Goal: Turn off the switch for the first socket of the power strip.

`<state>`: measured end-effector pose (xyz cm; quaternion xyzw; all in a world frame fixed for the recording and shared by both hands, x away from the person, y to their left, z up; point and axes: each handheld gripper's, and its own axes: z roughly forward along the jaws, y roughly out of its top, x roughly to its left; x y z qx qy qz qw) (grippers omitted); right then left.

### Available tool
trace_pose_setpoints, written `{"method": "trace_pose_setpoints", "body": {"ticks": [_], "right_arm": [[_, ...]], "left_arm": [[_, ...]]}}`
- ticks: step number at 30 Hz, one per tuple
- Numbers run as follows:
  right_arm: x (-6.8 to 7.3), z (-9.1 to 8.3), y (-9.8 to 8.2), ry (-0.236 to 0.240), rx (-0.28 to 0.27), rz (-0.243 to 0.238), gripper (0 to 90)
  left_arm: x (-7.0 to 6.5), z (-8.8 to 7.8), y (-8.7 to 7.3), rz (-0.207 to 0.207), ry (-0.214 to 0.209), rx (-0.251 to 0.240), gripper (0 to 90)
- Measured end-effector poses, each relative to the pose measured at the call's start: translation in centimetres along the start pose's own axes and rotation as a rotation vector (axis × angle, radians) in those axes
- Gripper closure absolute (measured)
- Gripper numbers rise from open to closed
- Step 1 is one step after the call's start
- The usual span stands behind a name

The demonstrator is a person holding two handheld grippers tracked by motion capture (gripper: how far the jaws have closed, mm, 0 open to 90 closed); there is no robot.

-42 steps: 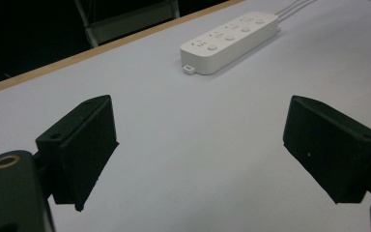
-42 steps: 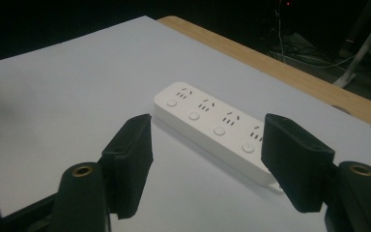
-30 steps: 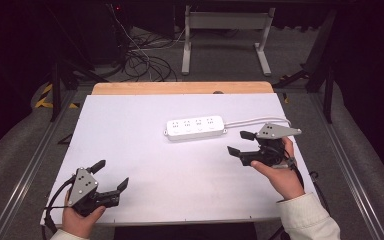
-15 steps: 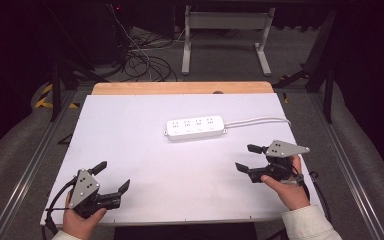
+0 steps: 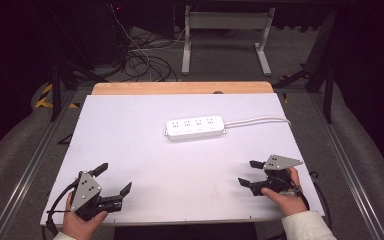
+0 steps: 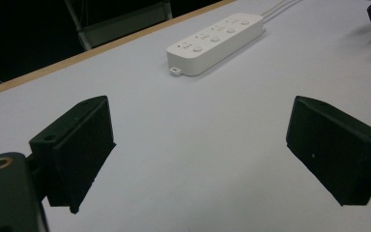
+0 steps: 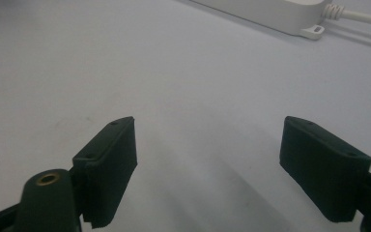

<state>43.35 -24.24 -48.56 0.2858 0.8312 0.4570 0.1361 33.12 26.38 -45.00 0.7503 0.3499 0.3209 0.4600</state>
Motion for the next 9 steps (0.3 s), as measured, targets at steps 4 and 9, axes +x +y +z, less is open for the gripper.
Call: {"method": "trace_pose_setpoints", "body": {"ticks": [4,9], "right_arm": [[-0.06,-0.01,-0.11,-0.051,0.008,-0.032,19.4],[-0.23,-0.05,-0.24,-0.071,0.003,-0.031,18.8]], "left_arm": [[0.11,0.15,-0.10,0.031,0.014,0.020,10.6],[0.02,0.34,-0.11,0.032,0.004,0.028,10.6]]}}
